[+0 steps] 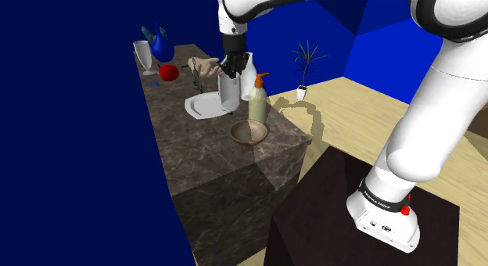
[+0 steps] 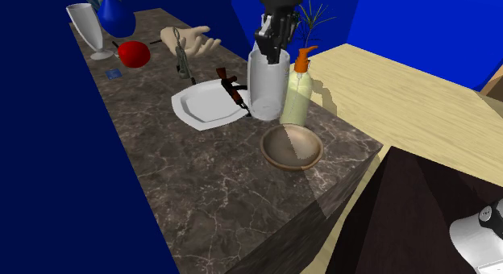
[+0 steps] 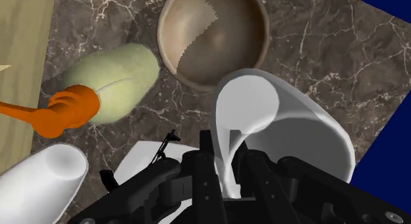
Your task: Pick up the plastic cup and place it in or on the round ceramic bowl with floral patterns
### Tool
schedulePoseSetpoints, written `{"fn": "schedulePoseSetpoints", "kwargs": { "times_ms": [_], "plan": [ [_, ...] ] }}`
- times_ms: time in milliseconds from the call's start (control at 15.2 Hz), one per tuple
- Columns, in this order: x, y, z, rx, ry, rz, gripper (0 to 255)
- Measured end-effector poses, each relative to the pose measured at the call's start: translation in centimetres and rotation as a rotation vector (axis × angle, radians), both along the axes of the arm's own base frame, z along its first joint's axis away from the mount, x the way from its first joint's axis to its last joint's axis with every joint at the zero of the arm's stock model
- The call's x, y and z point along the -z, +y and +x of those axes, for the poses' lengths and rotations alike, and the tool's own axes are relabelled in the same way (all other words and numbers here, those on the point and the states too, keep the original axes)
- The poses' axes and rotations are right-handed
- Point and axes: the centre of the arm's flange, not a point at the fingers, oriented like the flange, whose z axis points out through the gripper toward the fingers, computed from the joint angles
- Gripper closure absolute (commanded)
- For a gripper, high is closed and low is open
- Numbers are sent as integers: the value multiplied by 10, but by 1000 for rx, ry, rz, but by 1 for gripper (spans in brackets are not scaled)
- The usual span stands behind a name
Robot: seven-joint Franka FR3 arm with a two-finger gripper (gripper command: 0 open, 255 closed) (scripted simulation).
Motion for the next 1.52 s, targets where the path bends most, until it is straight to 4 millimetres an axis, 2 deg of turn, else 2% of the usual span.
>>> {"fn": "schedulePoseSetpoints", "kwargs": {
  "times_ms": [264, 396, 660, 1518],
  "plan": [
    [-12, -28, -42, 0, 0, 0, 255],
    [-14, -37, -55, 0, -1, 0, 255],
    [1, -40, -59, 0, 0, 0, 255],
    [71, -41, -58, 0, 1, 0, 255]
  ]
}}
